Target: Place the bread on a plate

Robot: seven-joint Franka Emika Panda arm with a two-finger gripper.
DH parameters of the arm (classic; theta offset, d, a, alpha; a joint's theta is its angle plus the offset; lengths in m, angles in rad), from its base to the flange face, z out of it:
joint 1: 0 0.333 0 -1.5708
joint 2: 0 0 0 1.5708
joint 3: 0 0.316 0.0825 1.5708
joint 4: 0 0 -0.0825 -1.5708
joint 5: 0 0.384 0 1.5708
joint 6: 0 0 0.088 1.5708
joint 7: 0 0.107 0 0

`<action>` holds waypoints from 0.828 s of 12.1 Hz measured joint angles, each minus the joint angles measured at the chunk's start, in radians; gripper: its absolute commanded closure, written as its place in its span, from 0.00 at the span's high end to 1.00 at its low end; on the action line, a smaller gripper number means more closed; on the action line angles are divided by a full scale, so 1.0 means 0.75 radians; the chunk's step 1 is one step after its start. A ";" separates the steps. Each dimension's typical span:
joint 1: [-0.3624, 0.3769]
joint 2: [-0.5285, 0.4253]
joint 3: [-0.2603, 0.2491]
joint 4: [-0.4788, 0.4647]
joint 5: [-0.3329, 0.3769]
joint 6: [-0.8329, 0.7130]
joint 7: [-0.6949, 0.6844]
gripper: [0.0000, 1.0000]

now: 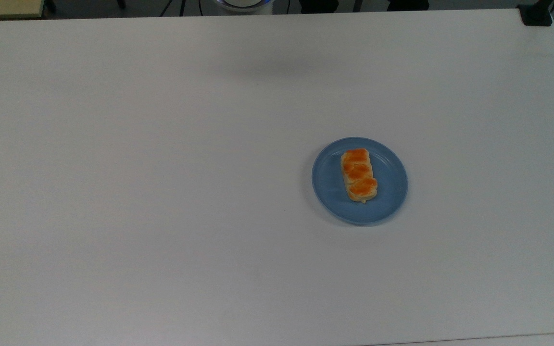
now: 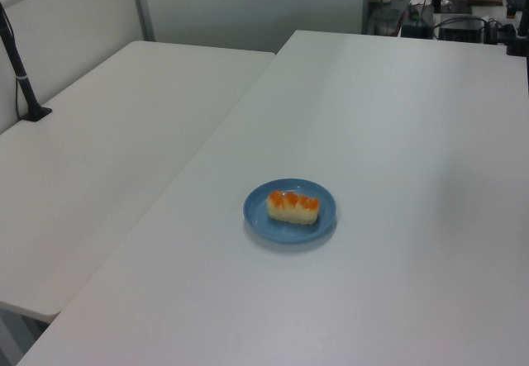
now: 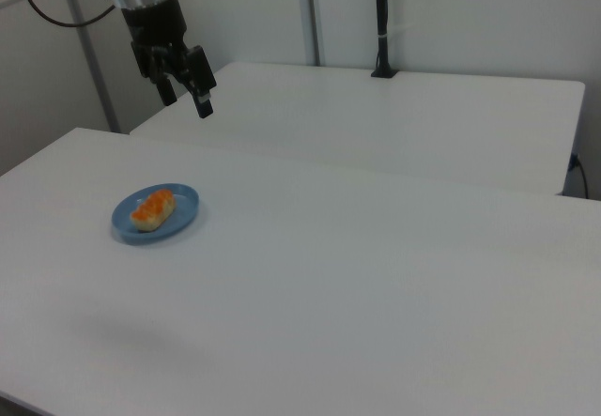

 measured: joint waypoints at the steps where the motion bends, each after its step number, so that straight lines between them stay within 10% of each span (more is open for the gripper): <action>1: 0.000 0.005 0.001 -0.005 0.000 0.005 0.022 1.00; 5: -0.177 0.006 0.160 -0.010 0.000 0.005 0.023 1.00; 10: -0.186 0.006 0.184 -0.010 0.000 0.005 0.023 1.00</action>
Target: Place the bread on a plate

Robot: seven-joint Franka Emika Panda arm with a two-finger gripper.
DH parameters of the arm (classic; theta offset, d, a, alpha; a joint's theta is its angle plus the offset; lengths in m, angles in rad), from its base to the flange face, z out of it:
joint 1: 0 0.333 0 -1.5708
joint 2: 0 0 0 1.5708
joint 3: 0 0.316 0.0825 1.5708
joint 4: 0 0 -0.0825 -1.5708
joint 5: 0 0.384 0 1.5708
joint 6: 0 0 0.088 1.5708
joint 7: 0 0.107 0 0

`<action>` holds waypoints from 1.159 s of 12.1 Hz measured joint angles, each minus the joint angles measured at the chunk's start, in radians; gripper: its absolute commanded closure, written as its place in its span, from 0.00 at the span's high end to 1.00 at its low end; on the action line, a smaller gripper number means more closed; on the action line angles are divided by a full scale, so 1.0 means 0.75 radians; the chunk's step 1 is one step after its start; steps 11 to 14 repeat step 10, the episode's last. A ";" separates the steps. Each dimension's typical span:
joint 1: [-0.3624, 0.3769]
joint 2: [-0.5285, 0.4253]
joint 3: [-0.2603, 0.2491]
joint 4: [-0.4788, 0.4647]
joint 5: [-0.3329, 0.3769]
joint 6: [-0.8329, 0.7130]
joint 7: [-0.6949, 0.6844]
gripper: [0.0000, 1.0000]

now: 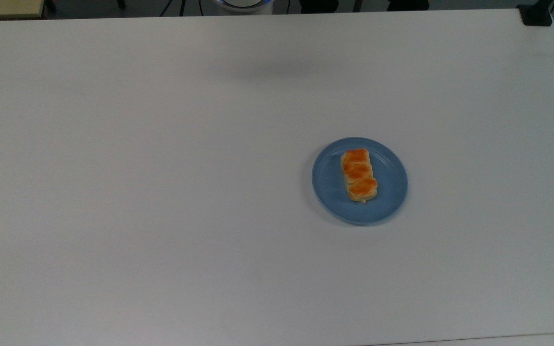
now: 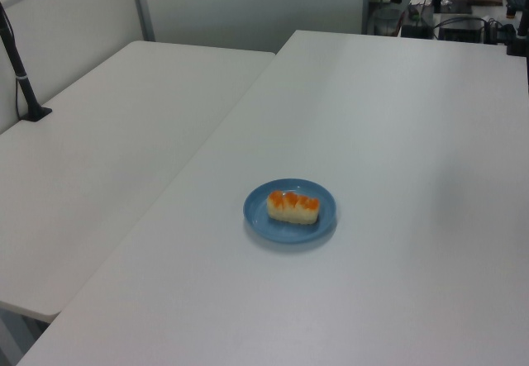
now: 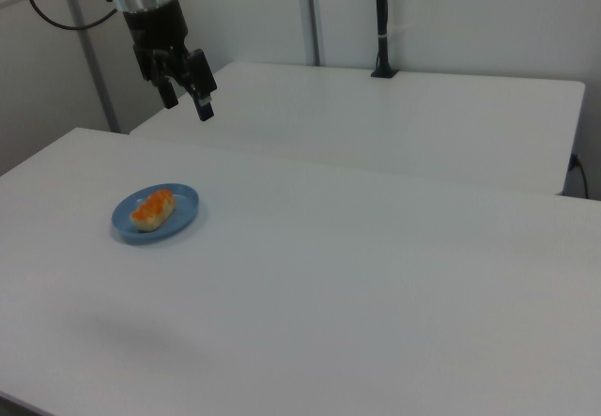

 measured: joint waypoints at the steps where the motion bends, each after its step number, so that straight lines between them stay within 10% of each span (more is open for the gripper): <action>1: 0.000 0.000 0.000 0.000 0.000 0.000 -0.003 1.00; 14: -0.001 0.000 -0.001 -0.007 0.000 0.000 -0.177 1.00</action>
